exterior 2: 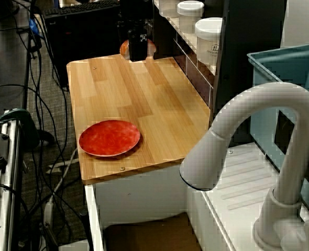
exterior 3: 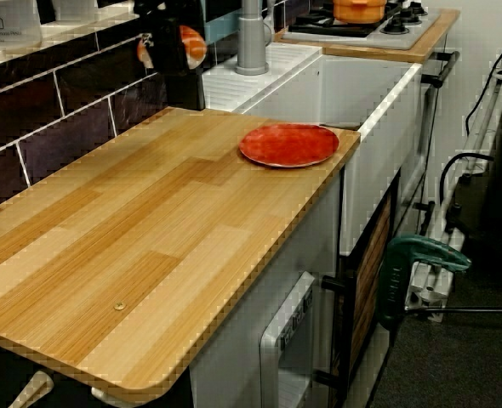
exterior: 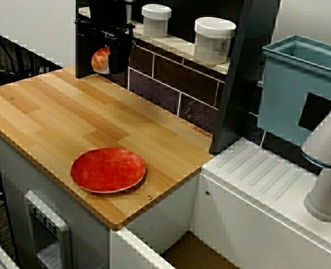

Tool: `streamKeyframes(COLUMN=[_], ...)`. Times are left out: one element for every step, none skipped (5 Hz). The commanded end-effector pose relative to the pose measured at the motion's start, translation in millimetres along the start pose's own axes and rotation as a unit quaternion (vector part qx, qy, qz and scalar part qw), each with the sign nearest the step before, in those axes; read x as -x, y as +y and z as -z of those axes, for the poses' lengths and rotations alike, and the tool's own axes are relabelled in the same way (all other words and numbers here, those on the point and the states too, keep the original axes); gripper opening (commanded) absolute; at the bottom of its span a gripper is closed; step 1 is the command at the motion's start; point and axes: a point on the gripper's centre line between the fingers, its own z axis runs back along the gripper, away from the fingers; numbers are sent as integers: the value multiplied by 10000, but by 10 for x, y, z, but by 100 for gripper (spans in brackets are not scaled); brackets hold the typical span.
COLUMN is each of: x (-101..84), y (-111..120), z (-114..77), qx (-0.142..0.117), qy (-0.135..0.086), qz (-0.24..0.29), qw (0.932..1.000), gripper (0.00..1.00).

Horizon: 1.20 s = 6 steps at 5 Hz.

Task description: Put the object on the plate

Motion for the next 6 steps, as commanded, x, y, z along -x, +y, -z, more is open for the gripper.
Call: streamKeyframes(x=[387, 669, 817, 904, 932, 929], y=[-244, -350, -421, -526, -653, -781], z=[-292, -274, -91, 199, 528, 801], qx=[-70, -116, -216, -376, -588, -856], qy=[-544, -568, -500, -413, -339, -268], qz=[462, 701, 789, 960, 1144, 1260], qw=[9974, 9959, 9954, 9938, 9911, 9880], gripper=[0, 0, 0, 0, 0, 0])
